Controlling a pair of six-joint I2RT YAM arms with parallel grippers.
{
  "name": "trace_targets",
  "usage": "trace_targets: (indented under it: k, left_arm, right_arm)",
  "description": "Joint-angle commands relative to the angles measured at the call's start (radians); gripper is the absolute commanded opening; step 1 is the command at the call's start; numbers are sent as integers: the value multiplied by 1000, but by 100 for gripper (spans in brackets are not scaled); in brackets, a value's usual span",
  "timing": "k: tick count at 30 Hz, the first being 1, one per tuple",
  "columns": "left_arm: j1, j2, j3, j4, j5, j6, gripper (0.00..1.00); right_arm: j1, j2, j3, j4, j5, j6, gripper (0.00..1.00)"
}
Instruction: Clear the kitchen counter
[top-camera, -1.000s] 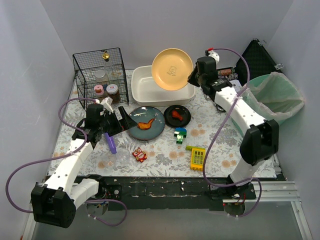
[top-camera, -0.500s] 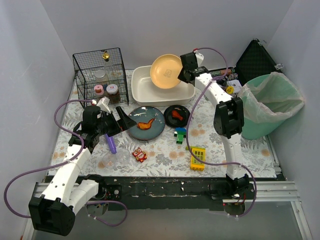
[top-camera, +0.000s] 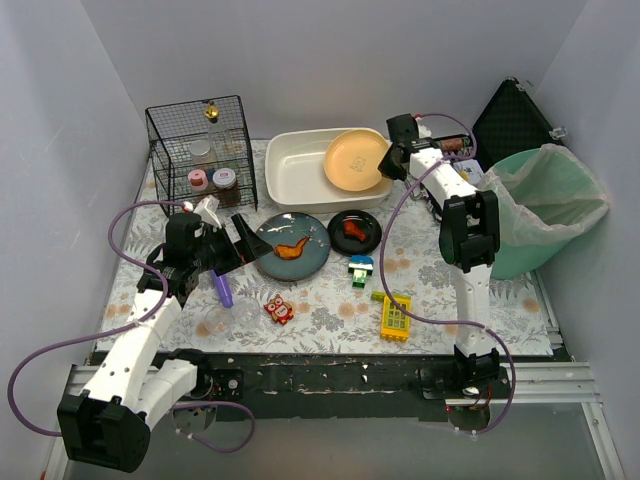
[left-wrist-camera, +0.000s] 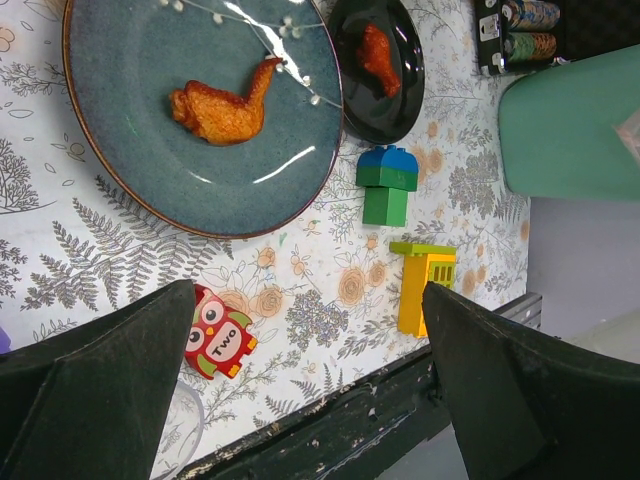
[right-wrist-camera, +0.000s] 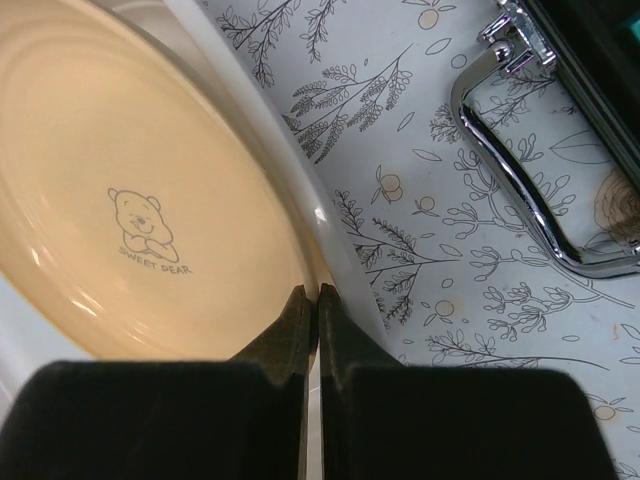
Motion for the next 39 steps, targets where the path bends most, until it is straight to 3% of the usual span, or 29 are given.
trace_targets:
  k: [1, 7, 17, 18, 19, 28, 32, 34, 35, 36, 38, 39]
  left_arm:
    - [-4, -13, -12, -4, -12, -4, 98]
    - [-4, -18, -18, -9, -9, -1, 98]
    - [-4, -19, -18, -15, -13, 4, 98]
    - [-4, -18, -16, -16, -16, 5, 98]
    - [-4, -18, -15, -18, -18, 8, 98]
    - [-4, 1, -16, -13, -35, 8, 98]
    - [-4, 19, -16, 1, -43, 1, 98]
    - [-4, 33, -13, 8, -44, -1, 98]
    - [-4, 39, -12, 13, -46, -1, 98]
    - [-4, 47, -7, 14, -46, -1, 98]
    - [-4, 60, 1, 19, -46, 4, 98]
    - [-4, 67, 4, 19, -46, 8, 98]
  right_arm:
    - [6, 25, 38, -8, -37, -29, 1]
    - [6, 0, -23, 14, -31, -52, 20]
    - [6, -50, -29, 35, -12, -72, 32]
    - [6, -61, -26, 38, -5, -82, 47]
    - [7, -72, -22, 38, 9, -85, 49]
    - [7, -221, -19, 43, 112, -181, 51]
    - [26, -355, -95, 63, 104, -255, 48]
    - [35, -429, -127, 43, 1, -331, 48]
    - [42, -464, -149, 26, -32, -360, 51]
    - [53, -509, -176, 9, -9, -376, 63]
    - [67, -610, -285, -9, 58, -445, 73]
    - [65, -692, -355, 20, 75, -459, 85]
